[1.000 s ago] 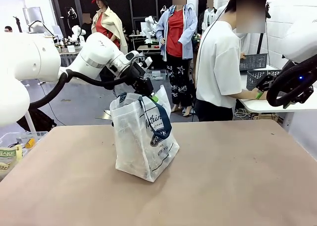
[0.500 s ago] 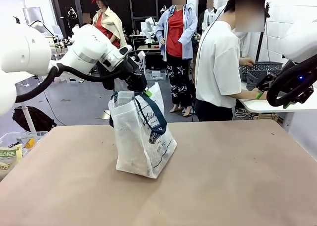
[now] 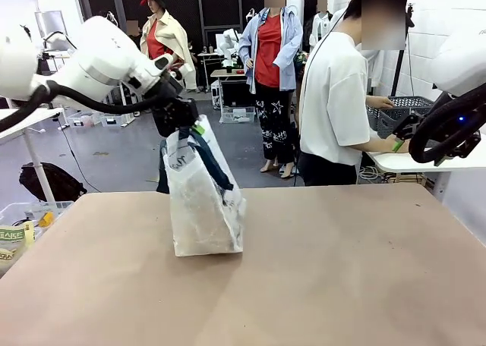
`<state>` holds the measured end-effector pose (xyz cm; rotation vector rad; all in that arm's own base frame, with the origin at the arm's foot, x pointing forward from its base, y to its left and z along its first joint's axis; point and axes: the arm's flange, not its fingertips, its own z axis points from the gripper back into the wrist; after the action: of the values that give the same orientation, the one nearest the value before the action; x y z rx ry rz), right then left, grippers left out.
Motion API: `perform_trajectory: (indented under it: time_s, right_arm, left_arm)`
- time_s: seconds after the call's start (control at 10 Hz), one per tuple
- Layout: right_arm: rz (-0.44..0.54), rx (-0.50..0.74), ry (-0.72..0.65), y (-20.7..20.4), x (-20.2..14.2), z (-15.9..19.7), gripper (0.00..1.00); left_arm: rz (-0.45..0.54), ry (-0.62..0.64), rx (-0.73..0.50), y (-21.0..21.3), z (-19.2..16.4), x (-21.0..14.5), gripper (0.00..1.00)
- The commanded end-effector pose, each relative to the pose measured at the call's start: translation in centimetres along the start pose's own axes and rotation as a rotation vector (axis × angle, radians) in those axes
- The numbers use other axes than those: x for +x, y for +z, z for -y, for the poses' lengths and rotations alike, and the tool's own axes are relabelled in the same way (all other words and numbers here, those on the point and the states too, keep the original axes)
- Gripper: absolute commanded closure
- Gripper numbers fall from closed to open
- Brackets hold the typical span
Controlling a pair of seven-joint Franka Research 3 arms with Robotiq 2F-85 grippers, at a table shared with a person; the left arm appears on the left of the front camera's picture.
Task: Transfer purchased items from the store into the shopping bag.
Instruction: Move the Reusable shopping bag to the right side of the table.
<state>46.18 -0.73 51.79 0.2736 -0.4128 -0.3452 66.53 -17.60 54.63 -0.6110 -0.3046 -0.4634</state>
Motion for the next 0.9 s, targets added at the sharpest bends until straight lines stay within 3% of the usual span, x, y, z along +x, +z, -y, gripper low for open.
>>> perform_trajectory:
  time_s: [0.0,0.5,0.8]
  right_arm:
    - [-0.004,-0.008,0.006,0.1,0.1,0.0,0.00]
    - [-0.004,-0.008,0.006,0.1,0.1,0.0,0.00]
    - [-0.004,-0.008,0.006,0.1,0.1,0.0,0.00]
  left_arm:
    - [0.066,0.094,0.044,2.9,-0.5,-3.0,1.00]
    - [0.229,0.313,0.062,10.6,-6.1,-8.1,1.00]
    - [0.298,0.368,0.025,11.5,-6.8,-9.3,1.00]
